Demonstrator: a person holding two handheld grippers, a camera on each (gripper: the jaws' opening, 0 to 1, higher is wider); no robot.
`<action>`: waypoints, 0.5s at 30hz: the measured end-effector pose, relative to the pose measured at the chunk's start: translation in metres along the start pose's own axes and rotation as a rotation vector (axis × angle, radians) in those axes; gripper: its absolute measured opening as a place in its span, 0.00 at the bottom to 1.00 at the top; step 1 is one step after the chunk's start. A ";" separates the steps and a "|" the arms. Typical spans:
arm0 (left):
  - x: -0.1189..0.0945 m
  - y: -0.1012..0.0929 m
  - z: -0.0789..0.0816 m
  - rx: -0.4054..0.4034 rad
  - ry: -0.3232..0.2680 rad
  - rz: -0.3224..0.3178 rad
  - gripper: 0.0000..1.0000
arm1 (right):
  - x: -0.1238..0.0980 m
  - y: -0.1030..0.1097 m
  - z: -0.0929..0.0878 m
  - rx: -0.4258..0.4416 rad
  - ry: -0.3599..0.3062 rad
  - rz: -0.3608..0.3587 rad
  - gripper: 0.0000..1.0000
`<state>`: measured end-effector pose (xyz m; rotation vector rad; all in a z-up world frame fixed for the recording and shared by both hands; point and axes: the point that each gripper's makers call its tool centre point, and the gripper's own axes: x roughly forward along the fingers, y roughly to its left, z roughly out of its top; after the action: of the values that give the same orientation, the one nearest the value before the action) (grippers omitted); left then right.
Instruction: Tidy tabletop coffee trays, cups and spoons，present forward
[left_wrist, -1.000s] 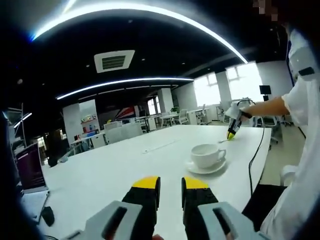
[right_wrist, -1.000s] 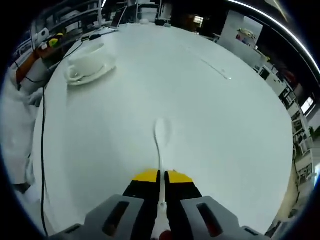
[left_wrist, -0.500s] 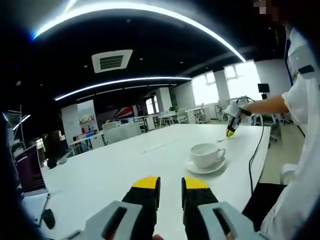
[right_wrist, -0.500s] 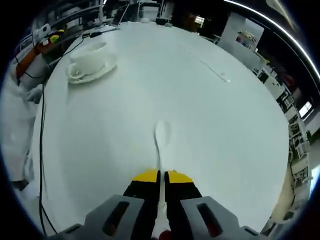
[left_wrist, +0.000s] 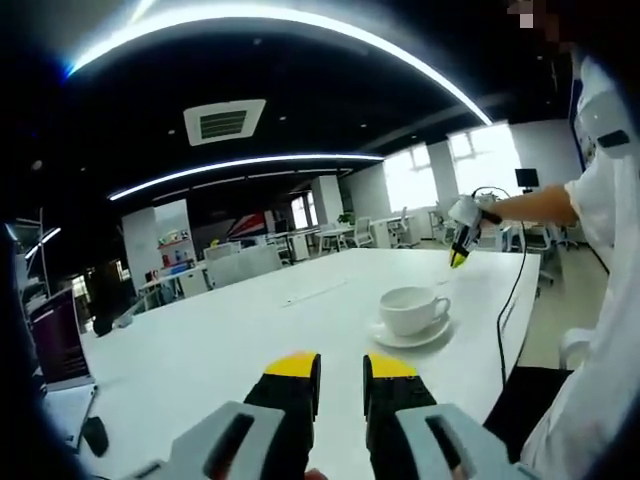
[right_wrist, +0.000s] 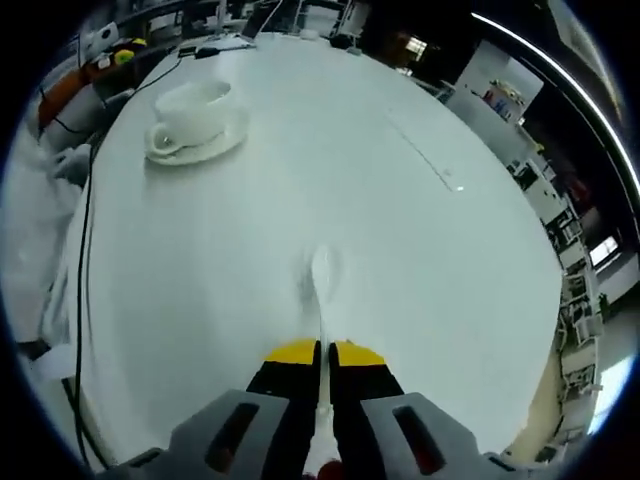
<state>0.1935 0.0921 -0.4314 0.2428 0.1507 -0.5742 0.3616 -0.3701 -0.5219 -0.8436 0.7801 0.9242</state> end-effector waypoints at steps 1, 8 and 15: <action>0.000 0.000 0.000 0.001 0.001 -0.001 0.19 | -0.001 0.000 0.003 -0.011 0.002 -0.001 0.05; 0.001 0.001 0.000 0.006 0.003 -0.004 0.19 | -0.017 0.003 0.028 -0.107 -0.001 -0.019 0.05; 0.002 -0.002 0.002 0.000 -0.006 -0.019 0.19 | -0.034 0.006 0.065 -0.242 0.007 -0.034 0.05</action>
<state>0.1940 0.0886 -0.4301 0.2400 0.1475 -0.5942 0.3561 -0.3236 -0.4659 -1.0681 0.6659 0.9982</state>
